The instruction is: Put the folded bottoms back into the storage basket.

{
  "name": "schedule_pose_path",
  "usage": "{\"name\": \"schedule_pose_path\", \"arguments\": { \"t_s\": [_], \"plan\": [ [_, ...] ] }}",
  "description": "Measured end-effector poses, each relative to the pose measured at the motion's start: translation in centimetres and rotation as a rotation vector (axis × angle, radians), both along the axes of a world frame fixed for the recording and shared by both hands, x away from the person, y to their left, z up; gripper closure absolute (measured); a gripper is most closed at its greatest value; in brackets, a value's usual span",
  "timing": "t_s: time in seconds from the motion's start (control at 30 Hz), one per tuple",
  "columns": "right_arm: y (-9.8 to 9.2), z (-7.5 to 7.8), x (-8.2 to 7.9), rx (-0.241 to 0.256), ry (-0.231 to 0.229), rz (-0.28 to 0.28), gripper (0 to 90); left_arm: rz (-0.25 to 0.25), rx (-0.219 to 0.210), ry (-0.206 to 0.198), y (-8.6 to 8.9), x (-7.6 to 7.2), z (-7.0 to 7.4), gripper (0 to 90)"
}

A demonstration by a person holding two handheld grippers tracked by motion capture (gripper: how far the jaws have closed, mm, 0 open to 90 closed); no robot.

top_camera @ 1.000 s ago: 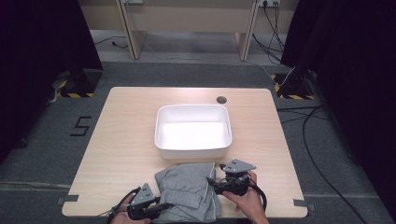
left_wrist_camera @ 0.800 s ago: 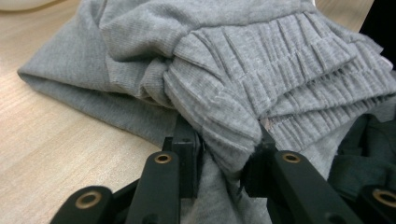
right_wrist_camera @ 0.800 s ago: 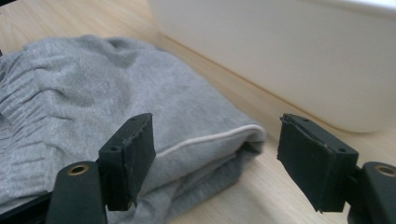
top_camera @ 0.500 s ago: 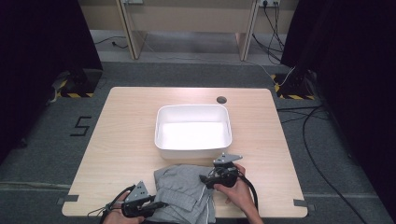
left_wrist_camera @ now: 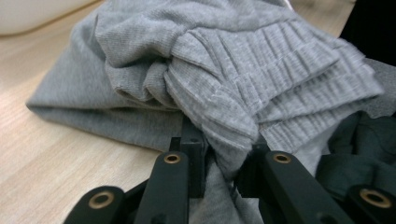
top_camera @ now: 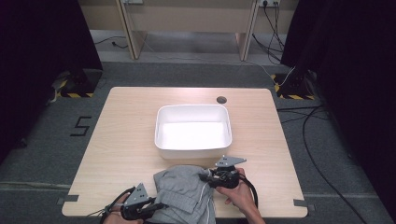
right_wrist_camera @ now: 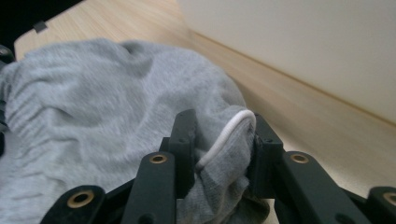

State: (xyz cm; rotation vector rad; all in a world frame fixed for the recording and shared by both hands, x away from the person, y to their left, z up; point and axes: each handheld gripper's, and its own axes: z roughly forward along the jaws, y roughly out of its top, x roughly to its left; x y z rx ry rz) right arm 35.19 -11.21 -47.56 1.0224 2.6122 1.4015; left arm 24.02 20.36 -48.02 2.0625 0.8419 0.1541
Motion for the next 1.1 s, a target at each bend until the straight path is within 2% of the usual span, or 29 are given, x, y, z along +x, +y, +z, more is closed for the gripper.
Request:
{"name": "schedule_pose_path", "arguments": {
  "t_s": [0.07,0.13,0.17,0.27,0.33,0.37,0.4,0.43,0.47,0.5,0.53,0.57,0.6,0.67,0.7,0.73,0.77,0.8,0.9,0.97,1.07,1.1],
  "plan": [
    [-0.1,0.3,-0.2,0.003,-0.007,-0.001,69.3,-0.006,-0.012,-0.001,-0.1,-0.1,0.2,76.9],
    [0.0,1.4,-0.7,0.006,-0.05,0.011,69.8,-0.023,-0.026,-0.006,-0.3,-0.4,0.8,77.1],
    [0.0,1.9,-0.9,0.007,-0.061,0.017,69.9,-0.04,-0.04,-0.018,-0.5,-0.7,1.5,77.1],
    [0.0,2.8,-1.2,0.017,-0.081,0.024,70.0,-0.05,-0.057,-0.024,-0.6,-0.8,2.2,77.2],
    [-0.3,4.1,-1.5,0.03,-0.113,0.029,70.0,-0.057,-0.092,-0.033,-0.4,-0.7,3.4,77.2],
    [-0.5,4.8,-1.5,0.037,-0.124,0.031,70.0,-0.063,-0.1,-0.037,-0.4,-0.7,3.9,77.2],
    [-0.5,4.8,-1.5,0.037,-0.124,0.031,70.0,-0.063,-0.1,-0.037,-0.4,-0.7,3.9,77.2],
    [-0.7,5.8,-1.5,0.049,-0.134,0.036,70.0,-0.076,-0.108,-0.048,-0.5,-0.5,5.0,77.2],
    [-0.7,5.8,-1.5,0.049,-0.134,0.036,70.0,-0.076,-0.108,-0.048,-0.5,-0.5,5.0,77.2],
    [-0.8,7.0,-1.3,0.056,-0.141,0.041,70.0,-0.087,-0.11,-0.06,-0.7,-0.4,6.0,77.1],
    [-0.8,7.0,-1.3,0.056,-0.141,0.041,70.0,-0.087,-0.11,-0.06,-0.7,-0.4,6.0,77.1],
    [-1.0,8.3,-1.2,0.055,-0.15,0.049,70.0,-0.097,-0.111,-0.071,-0.8,-0.2,7.2,77.1],
    [-1.0,9.0,-1.0,0.057,-0.148,0.051,70.0,-0.101,-0.113,-0.076,-0.8,-0.1,7.8,77.1],
    [-1.1,10.0,-0.7,0.061,-0.156,0.054,70.0,-0.103,-0.114,-0.084,-0.8,0.0,8.3,77.1],
    [-1.1,10.5,-0.5,0.061,-0.159,0.055,70.0,-0.107,-0.114,-0.093,-0.8,0.2,9.3,77.1],
    [-1.1,10.5,-0.5,0.061,-0.159,0.055,70.0,-0.107,-0.114,-0.093,-0.8,0.2,9.3,77.1],
    [-1.1,11.4,-0.2,0.065,-0.16,0.057,70.1,-0.11,-0.112,-0.098,-0.8,0.6,10.3,77.1],
    [-1.1,11.8,-0.1,0.063,-0.166,0.057,70.0,-0.11,-0.112,-0.098,-0.8,0.6,10.3,77.1],
    [-1.0,12.9,0.3,0.057,-0.183,0.059,70.1,-0.119,-0.116,-0.097,-0.8,1.3,11.5,77.1],
    [-0.9,13.2,0.4,0.052,-0.188,0.061,70.1,-0.121,-0.118,-0.097,-0.8,1.6,11.9,77.1],
    [-0.7,14.3,1.1,0.042,-0.197,0.064,70.1,-0.128,-0.129,-0.099,-0.9,2.3,12.9,77.1],
    [-0.5,15.1,1.5,0.042,-0.202,0.065,70.1,-0.127,-0.132,-0.106,-1.0,2.7,13.5,77.1]
  ]
}}
